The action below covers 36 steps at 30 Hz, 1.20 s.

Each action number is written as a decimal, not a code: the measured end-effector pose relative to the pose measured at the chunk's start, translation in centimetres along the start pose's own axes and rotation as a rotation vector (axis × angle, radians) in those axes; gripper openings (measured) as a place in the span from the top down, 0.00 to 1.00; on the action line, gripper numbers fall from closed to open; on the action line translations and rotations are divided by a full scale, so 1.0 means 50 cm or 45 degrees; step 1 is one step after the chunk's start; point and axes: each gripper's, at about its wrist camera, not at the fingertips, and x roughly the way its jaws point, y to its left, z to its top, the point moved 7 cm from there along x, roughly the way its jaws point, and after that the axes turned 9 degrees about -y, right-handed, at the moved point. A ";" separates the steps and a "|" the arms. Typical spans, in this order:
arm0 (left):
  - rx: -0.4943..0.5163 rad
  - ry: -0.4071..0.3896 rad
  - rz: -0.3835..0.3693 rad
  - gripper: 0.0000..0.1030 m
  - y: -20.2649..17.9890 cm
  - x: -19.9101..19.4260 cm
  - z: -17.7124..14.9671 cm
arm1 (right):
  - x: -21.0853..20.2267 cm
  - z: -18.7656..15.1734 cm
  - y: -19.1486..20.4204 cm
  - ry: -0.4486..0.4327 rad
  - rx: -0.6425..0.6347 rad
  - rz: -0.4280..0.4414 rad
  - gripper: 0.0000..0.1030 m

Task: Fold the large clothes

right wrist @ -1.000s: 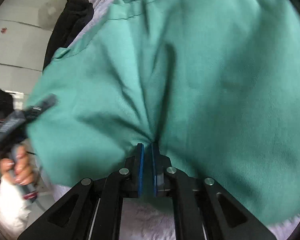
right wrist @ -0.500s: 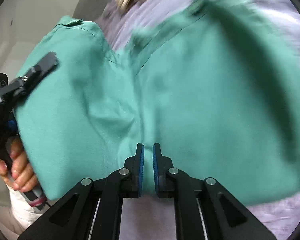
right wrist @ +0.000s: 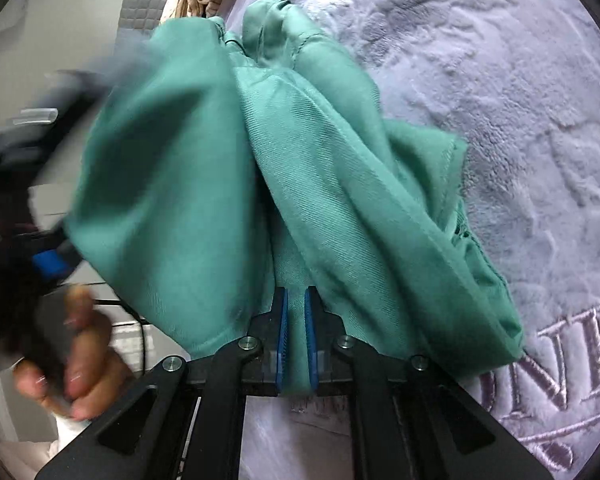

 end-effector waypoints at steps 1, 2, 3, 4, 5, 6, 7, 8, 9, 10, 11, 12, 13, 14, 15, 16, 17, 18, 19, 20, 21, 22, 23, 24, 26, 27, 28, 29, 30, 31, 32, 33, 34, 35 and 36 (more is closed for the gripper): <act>0.008 -0.039 0.009 0.24 -0.001 -0.021 0.004 | -0.008 0.011 -0.007 0.000 0.007 0.002 0.90; 0.004 -0.081 0.034 0.24 0.008 -0.043 0.005 | -0.011 0.033 -0.005 -0.005 0.014 0.001 0.90; -0.015 -0.113 0.067 0.24 0.021 -0.065 0.005 | -0.021 0.035 -0.009 -0.018 0.015 -0.002 0.90; -0.045 -0.135 0.103 0.24 0.043 -0.081 0.003 | -0.029 0.040 -0.013 -0.029 0.018 -0.001 0.89; -0.089 -0.149 0.149 0.24 0.071 -0.102 -0.006 | -0.042 0.040 -0.017 -0.039 0.022 0.003 0.85; -0.139 -0.155 0.203 0.24 0.104 -0.122 -0.020 | -0.057 0.036 -0.021 -0.050 0.019 0.005 0.74; -0.191 -0.156 0.262 0.24 0.141 -0.141 -0.037 | -0.069 0.030 -0.026 -0.055 0.012 0.003 0.63; -0.246 -0.149 0.324 0.24 0.178 -0.161 -0.058 | -0.083 0.031 -0.029 -0.053 0.004 0.011 0.60; -0.312 -0.131 0.385 0.24 0.220 -0.181 -0.083 | -0.097 0.020 -0.029 -0.038 -0.004 0.028 0.56; -0.381 -0.105 0.436 0.24 0.259 -0.198 -0.111 | -0.103 0.014 -0.026 -0.028 -0.010 0.041 0.52; -0.433 -0.085 0.472 0.24 0.285 -0.208 -0.133 | -0.116 -0.001 -0.010 -0.007 -0.028 0.065 0.50; -0.501 -0.057 0.519 0.24 0.318 -0.220 -0.163 | -0.121 -0.020 0.003 0.031 -0.061 0.090 0.46; -0.552 -0.033 0.559 0.24 0.343 -0.230 -0.190 | -0.116 -0.034 0.017 0.063 -0.088 0.105 0.43; -0.601 -0.016 0.590 0.24 0.363 -0.240 -0.214 | -0.108 -0.042 0.025 0.086 -0.104 0.117 0.41; -0.644 -0.009 0.599 0.24 0.374 -0.249 -0.238 | -0.099 -0.056 0.037 0.117 -0.124 0.137 0.35; -0.667 -0.003 0.604 0.24 0.375 -0.250 -0.254 | -0.089 -0.063 0.044 0.131 -0.132 0.145 0.33; -0.682 0.004 0.611 0.24 0.376 -0.253 -0.268 | -0.074 -0.068 0.048 0.142 -0.129 0.151 0.33; -0.688 0.014 0.616 0.24 0.372 -0.254 -0.280 | -0.052 -0.067 0.051 0.149 -0.111 0.152 0.33; -0.688 0.021 0.615 0.24 0.367 -0.253 -0.287 | -0.041 -0.062 0.056 0.149 -0.100 0.161 0.33; -0.685 0.023 0.606 0.24 0.360 -0.254 -0.293 | -0.022 -0.056 0.064 0.154 -0.084 0.189 0.37; -0.675 0.019 0.592 0.24 0.351 -0.256 -0.292 | -0.023 -0.055 0.069 0.158 -0.086 0.180 0.61; -0.664 0.013 0.582 0.24 0.345 -0.257 -0.285 | -0.014 -0.054 0.074 0.162 -0.100 0.152 0.92; -0.644 -0.002 0.568 0.24 0.339 -0.264 -0.279 | -0.009 -0.053 0.078 0.163 -0.109 0.154 0.92; -0.629 -0.014 0.559 0.24 0.333 -0.267 -0.267 | -0.014 -0.058 0.089 0.149 -0.135 0.174 0.92; -0.601 -0.027 0.532 0.24 0.320 -0.261 -0.257 | -0.024 -0.090 0.092 0.146 -0.174 0.182 0.92; -0.583 -0.006 0.506 0.24 0.311 -0.249 -0.262 | -0.023 -0.103 0.085 0.160 -0.162 0.174 0.92; -0.560 0.042 0.485 0.24 0.302 -0.230 -0.273 | -0.014 -0.111 0.070 0.180 -0.143 0.159 0.93; -0.517 0.090 0.500 0.24 0.294 -0.207 -0.292 | -0.007 -0.128 0.049 0.204 -0.125 0.122 0.93; -0.495 0.103 0.523 0.24 0.291 -0.197 -0.302 | -0.004 -0.141 0.018 0.228 -0.098 0.050 0.92; -0.486 0.099 0.531 0.24 0.287 -0.191 -0.310 | -0.008 -0.147 0.008 0.253 -0.071 0.032 0.85; -0.492 0.077 0.529 0.24 0.285 -0.192 -0.310 | -0.018 -0.134 0.014 0.263 -0.064 0.028 0.84; -0.506 0.051 0.526 0.23 0.284 -0.196 -0.311 | -0.048 -0.124 0.014 0.251 -0.109 -0.001 0.83; -0.523 0.047 0.530 0.14 0.287 -0.196 -0.314 | -0.066 -0.113 0.024 0.229 -0.156 -0.026 0.79; -0.543 0.053 0.542 0.10 0.291 -0.197 -0.320 | -0.098 -0.096 0.030 0.182 -0.240 -0.071 0.73; -0.569 0.049 0.533 0.10 0.294 -0.197 -0.324 | -0.134 -0.075 0.042 0.119 -0.321 -0.125 0.45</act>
